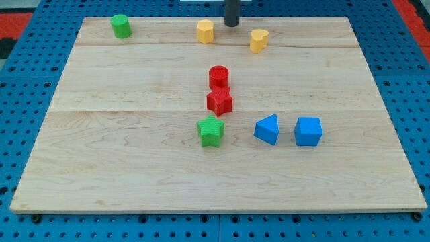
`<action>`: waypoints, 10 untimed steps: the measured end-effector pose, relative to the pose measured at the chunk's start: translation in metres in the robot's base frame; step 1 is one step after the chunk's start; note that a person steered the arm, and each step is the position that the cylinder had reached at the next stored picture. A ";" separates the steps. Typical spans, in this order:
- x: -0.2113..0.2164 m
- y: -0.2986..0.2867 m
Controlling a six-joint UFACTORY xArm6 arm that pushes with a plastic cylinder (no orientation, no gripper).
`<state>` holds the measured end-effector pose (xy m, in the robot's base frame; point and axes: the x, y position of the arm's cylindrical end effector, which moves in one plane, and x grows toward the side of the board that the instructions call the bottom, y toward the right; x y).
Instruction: Push the yellow hexagon left to the red star
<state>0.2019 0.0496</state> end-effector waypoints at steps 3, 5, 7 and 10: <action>0.136 0.032; 0.097 0.028; 0.035 -0.041; -0.002 -0.127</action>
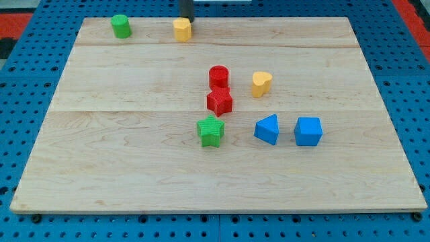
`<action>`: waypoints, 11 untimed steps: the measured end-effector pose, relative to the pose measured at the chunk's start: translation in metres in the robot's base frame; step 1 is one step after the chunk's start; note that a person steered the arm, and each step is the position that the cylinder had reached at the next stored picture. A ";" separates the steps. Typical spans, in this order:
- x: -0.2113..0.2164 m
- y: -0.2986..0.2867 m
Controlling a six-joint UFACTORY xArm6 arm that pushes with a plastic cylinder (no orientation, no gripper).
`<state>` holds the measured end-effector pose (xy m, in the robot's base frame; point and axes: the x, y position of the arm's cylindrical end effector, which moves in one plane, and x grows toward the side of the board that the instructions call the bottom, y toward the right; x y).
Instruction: Push the yellow hexagon left to the red star
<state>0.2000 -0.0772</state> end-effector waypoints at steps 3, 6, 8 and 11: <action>0.034 0.006; 0.108 -0.006; 0.109 -0.045; 0.174 -0.028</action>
